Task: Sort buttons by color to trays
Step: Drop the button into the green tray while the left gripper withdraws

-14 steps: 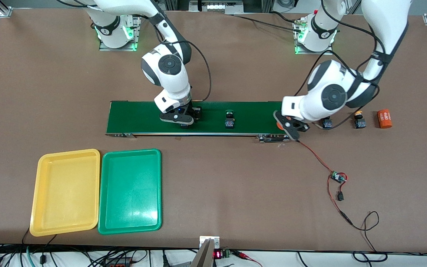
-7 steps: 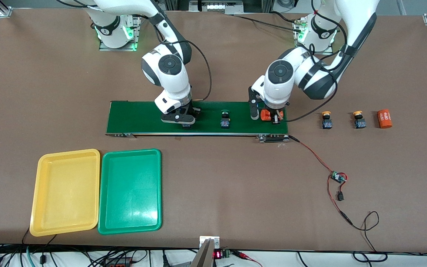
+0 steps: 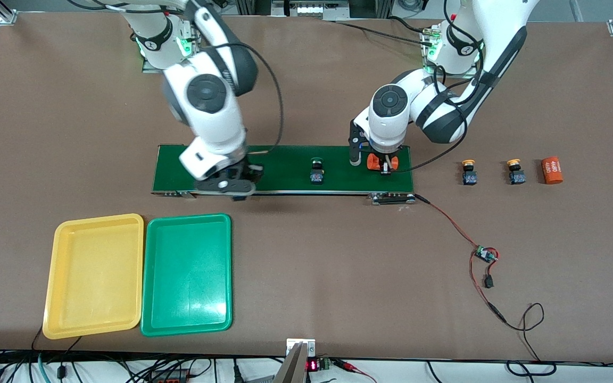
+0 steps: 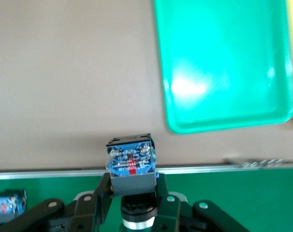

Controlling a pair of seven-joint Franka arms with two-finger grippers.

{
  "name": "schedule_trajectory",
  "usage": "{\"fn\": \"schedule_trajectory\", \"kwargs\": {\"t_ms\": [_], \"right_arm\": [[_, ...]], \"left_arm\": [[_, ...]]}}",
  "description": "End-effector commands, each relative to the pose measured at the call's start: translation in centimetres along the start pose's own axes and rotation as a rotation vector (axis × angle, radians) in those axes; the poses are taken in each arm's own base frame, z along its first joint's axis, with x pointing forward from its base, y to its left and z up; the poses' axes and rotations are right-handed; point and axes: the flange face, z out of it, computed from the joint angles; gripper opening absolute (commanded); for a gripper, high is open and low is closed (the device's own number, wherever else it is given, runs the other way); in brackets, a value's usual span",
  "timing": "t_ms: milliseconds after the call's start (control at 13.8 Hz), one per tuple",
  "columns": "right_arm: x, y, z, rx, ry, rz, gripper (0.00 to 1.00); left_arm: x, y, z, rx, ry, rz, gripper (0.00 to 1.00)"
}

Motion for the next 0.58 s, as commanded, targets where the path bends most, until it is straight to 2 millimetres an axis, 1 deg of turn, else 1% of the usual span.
{"fn": "schedule_trajectory", "kwargs": {"t_ms": [0, 72, 144, 217, 289, 361, 506], "right_arm": [[4.4, 5.1, 0.8, 0.047, -0.031, -0.037, 0.00], [5.6, 7.1, 2.0, 0.050, -0.041, -0.061, 0.00], [7.0, 9.6, 3.3, 0.044, -0.047, -0.065, 0.00], [8.4, 11.7, 4.9, 0.043, -0.045, -0.071, 0.00], [9.8, 13.6, 6.6, 0.043, -0.032, -0.077, 0.00], [11.0, 15.3, 8.5, 0.043, -0.020, -0.084, 0.00], [12.1, 16.9, 12.5, 0.045, 0.018, -0.076, 0.00]], "left_arm": [[-0.3, -0.2, -1.2, 0.043, -0.013, 0.030, 1.00], [-1.0, -0.6, -2.6, 0.069, -0.018, 0.010, 1.00], [-2.1, -1.2, -3.8, 0.090, -0.021, -0.016, 1.00], [-4.6, -2.5, -4.4, 0.103, -0.025, -0.065, 1.00], [-7.7, -4.0, -4.6, 0.105, -0.029, -0.126, 1.00], [-11.4, -5.5, -4.6, 0.104, -0.031, -0.194, 1.00], [-19.2, -7.9, -3.5, 0.083, -0.028, -0.336, 1.00]]}}
